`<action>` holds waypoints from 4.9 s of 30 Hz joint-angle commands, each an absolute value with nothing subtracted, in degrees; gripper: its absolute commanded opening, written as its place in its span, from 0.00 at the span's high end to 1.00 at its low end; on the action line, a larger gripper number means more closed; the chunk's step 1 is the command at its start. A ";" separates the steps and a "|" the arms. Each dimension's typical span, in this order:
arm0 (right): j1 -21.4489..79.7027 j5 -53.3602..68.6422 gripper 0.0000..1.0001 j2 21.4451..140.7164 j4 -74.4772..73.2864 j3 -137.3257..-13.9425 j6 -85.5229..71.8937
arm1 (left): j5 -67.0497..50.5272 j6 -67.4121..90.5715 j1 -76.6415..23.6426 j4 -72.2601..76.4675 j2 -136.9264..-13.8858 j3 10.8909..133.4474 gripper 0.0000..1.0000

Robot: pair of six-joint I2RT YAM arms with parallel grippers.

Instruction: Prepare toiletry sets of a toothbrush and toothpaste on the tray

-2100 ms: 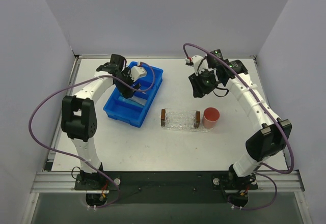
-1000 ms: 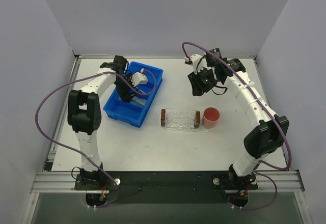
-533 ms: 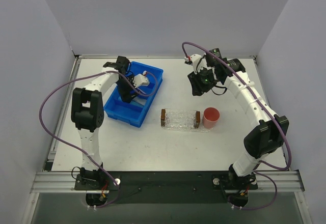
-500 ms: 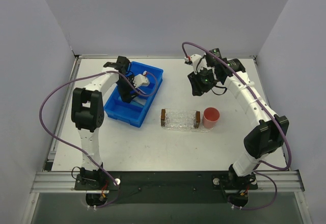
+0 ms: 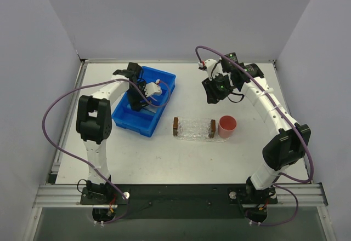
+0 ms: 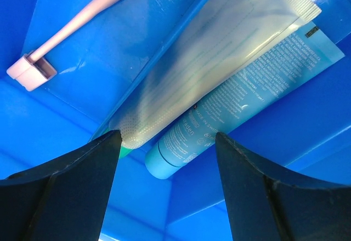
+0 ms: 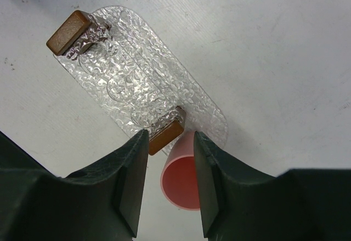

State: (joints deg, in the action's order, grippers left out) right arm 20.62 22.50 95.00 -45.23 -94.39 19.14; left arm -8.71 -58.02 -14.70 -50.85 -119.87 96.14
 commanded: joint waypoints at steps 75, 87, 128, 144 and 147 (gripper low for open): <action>20.57 23.12 0.66 95.45 -45.26 -92.28 19.69 | -17.84 -53.62 -17.40 -33.67 -112.85 84.47 0.54; 20.48 22.68 0.65 94.83 -45.26 -90.88 20.13 | -18.54 -49.93 -18.28 -23.56 -111.01 81.12 0.53; 20.57 22.76 0.65 95.27 -45.44 -91.05 19.95 | -11.60 -54.41 -21.80 -22.67 -117.51 75.58 0.76; 20.57 23.29 0.65 95.54 -45.44 -91.14 19.86 | -12.13 -52.56 -21.27 -28.04 -115.14 77.43 1.00; 20.57 23.47 0.65 95.62 -45.44 -91.14 19.86 | -12.30 -50.72 -20.92 -29.00 -114.17 79.01 1.00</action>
